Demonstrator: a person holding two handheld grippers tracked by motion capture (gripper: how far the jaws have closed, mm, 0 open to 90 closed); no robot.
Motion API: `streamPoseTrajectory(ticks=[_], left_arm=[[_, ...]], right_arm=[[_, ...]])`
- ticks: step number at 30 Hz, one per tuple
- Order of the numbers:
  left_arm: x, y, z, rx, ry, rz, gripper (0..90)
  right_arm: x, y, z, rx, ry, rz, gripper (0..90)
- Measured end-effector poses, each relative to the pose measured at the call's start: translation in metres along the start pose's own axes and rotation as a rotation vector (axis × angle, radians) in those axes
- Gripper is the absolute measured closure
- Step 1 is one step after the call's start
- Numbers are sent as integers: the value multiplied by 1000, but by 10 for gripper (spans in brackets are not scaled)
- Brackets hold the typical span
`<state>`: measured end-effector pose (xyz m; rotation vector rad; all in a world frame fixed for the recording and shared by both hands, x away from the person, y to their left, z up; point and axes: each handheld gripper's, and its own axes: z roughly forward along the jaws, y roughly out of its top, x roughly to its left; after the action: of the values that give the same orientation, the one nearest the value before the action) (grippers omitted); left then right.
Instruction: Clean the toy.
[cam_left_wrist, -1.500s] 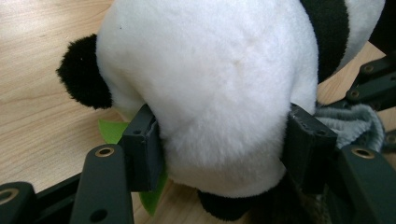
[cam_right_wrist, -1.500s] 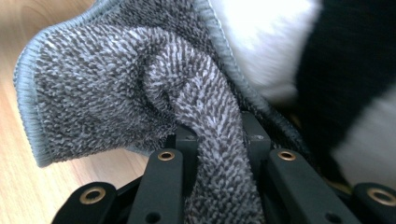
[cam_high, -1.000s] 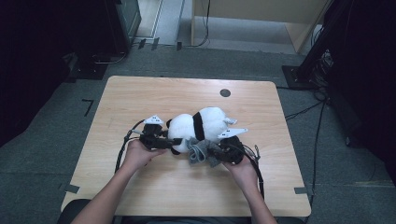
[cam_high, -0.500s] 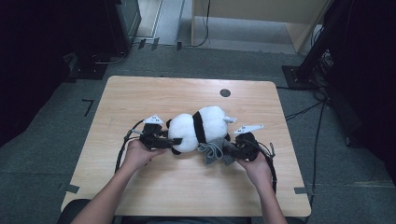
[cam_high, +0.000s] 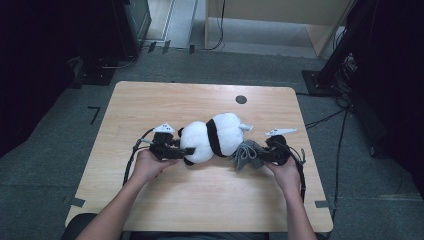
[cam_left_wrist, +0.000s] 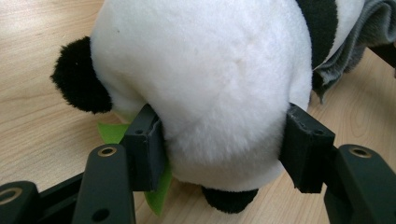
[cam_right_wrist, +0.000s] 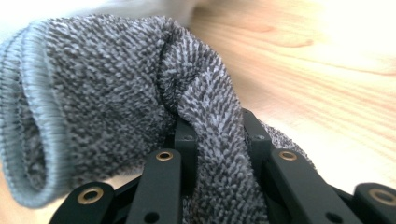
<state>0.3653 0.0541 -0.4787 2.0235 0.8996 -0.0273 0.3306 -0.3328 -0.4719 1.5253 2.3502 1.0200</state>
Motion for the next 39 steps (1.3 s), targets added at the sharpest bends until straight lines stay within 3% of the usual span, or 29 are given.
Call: streamPoseTrajectory(ticks=[2,9,14,22,25,29,36,39], left_arm=[[0,0,0,0,0,0,396],[0,0,0,-4,-2,0,396],[0,-1,0,-7,1,9,395],[1,-1,0,-18,-5,4,392],[2,-1,0,-21,-8,-3,391],[2,-2,1,-31,-7,-2,382],[2,-2,1,-34,-9,-1,379],[2,-2,1,-35,-8,0,377]], right_arm=[[-6,2,2,-3,-5,18,744],[-22,8,4,-31,-46,9,746],[-36,9,2,-55,-62,39,749],[-71,-4,-21,-159,-96,170,747],[-82,-11,-28,-182,-141,194,747],[-93,-18,-28,-201,-152,246,744],[-92,-18,-9,-159,-197,198,717],[-93,-19,-4,-147,-193,196,667]])
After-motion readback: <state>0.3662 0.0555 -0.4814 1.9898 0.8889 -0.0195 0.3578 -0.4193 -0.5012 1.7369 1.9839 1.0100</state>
